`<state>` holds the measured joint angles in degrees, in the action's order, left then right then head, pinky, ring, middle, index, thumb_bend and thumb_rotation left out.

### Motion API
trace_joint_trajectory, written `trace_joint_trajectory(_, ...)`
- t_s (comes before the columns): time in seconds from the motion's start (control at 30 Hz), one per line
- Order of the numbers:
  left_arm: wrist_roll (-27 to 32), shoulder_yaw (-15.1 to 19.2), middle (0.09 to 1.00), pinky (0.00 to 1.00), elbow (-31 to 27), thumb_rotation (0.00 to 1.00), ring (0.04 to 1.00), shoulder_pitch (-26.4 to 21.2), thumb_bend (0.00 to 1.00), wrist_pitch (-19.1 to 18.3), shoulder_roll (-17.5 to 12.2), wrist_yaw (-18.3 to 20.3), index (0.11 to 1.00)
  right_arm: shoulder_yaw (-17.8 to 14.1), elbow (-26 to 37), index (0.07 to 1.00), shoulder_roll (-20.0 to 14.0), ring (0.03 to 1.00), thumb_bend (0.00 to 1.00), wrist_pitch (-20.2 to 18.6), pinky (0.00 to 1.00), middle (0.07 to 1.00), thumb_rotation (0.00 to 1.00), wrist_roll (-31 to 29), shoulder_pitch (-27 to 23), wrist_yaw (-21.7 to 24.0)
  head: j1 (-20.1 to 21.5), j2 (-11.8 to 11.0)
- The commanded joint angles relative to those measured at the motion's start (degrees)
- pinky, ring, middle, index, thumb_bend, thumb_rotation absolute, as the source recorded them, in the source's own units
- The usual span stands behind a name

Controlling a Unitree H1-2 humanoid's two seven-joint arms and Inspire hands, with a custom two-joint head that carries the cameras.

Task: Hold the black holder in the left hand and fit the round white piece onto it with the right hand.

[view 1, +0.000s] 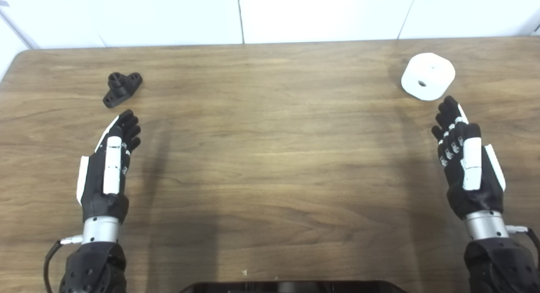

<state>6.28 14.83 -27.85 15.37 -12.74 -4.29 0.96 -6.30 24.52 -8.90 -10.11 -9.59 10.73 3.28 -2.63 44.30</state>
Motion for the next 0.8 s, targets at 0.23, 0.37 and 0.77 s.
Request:
trace_joint_trajectory(0.23,0.2,-1.4,0.916,0.93,1.9,0.88,0.933,5.0,0.48,6.2,0.9,0.5,0.896,-1.0,-1.1,0.971,-0.5,1.0,0.56,4.8,1.0,0.982,1.0,-1.0,0.4,1.6,-1.5,-2.1)
trace_joint_trajectory(0.37,0.4,-2.0,0.924,0.92,2.5,0.87,0.943,5.3,0.48,7.2,1.1,0.7,0.914,-1.1,-2.1,0.977,-0.9,1.0,0.56,6.0,1.0,0.985,1.0,-0.8,0.6,2.2,-2.7,-3.8)
trace_joint_trajectory(0.77,-2.2,-5.5,0.929,0.89,3.5,0.83,0.932,6.5,0.43,9.6,3.0,-0.8,0.917,-2.1,-7.1,0.977,-2.5,1.0,0.56,10.4,1.0,0.995,1.0,-1.9,1.3,4.1,-9.4,-8.9)
